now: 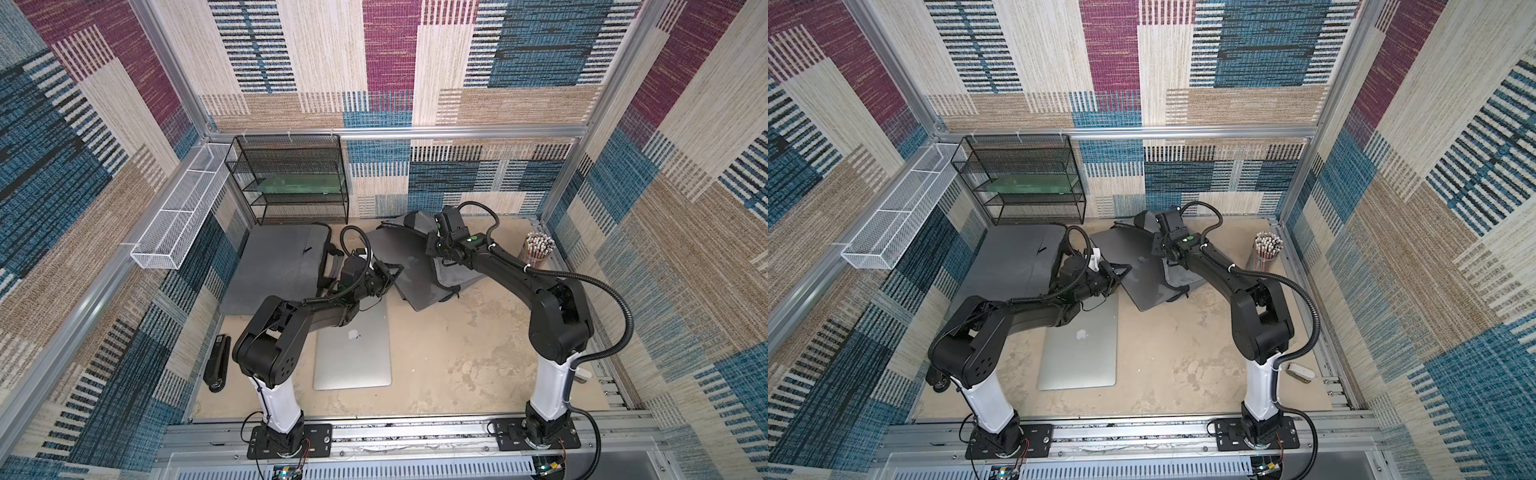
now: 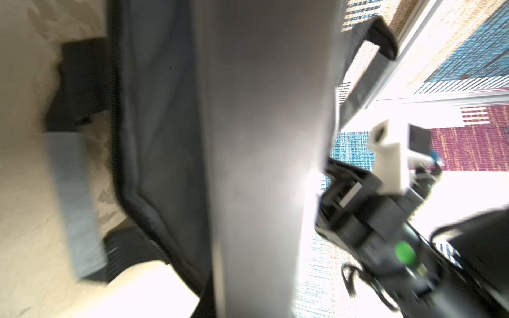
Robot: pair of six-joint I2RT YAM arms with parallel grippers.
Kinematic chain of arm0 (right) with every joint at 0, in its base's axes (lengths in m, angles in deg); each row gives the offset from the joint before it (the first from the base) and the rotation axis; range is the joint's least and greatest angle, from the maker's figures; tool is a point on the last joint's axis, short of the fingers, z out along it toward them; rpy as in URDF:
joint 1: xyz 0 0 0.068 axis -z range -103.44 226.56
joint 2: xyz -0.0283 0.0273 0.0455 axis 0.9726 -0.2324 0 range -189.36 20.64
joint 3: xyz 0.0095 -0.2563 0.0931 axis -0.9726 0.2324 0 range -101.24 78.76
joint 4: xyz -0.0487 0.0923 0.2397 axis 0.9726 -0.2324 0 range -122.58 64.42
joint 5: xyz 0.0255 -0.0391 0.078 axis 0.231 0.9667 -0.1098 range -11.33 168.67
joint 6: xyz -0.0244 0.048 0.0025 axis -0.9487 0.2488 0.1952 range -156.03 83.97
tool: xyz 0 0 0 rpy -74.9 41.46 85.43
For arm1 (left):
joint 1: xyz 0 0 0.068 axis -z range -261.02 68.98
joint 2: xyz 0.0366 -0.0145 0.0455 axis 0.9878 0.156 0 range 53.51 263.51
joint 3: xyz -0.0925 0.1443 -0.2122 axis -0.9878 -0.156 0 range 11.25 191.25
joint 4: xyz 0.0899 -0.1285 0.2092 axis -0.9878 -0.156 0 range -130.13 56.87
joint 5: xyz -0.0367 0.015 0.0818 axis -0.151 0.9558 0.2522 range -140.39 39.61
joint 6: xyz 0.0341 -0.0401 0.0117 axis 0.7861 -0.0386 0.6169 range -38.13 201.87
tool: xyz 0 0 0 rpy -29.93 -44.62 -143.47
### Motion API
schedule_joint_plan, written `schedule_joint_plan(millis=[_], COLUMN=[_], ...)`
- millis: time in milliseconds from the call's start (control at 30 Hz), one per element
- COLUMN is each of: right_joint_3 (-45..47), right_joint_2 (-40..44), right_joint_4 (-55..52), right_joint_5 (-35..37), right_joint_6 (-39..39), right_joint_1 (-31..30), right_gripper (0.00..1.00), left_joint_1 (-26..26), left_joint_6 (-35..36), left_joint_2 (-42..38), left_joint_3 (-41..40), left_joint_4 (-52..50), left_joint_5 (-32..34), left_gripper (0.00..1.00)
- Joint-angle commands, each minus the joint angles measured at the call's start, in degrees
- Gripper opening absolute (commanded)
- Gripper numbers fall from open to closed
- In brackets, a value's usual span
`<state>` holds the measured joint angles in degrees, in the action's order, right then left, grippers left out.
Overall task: Open the zippered laptop bag and take out the laptop
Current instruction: Take out the laptop from the zippered laptop bag.
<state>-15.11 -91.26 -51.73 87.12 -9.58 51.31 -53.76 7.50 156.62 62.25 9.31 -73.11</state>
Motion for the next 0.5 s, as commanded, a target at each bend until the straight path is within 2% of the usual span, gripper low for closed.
schedule_joint_plan(millis=[0,367,467], right_joint_3=[-3.39,-11.21,-11.27], right_joint_2=[-2.73,-10.3,-10.45], right_joint_4=[0.15,-2.99,-2.78], right_joint_5=[4.32,6.66,7.79], right_joint_6=[-1.55,-2.92,-3.99], right_joint_1=[1.19,3.44,3.46], right_gripper=[0.0,0.0,0.0], left_joint_1=[0.16,-0.42,-0.79], left_joint_6=[-0.6,-0.12,1.1], left_joint_2=[-0.71,-6.08,-8.4], left_joint_3=[-0.69,-4.23,-5.35], left_joint_4=[7.94,4.61,2.25], left_joint_5=[-6.45,-9.97,-13.7], left_gripper=[0.0,0.0,0.0])
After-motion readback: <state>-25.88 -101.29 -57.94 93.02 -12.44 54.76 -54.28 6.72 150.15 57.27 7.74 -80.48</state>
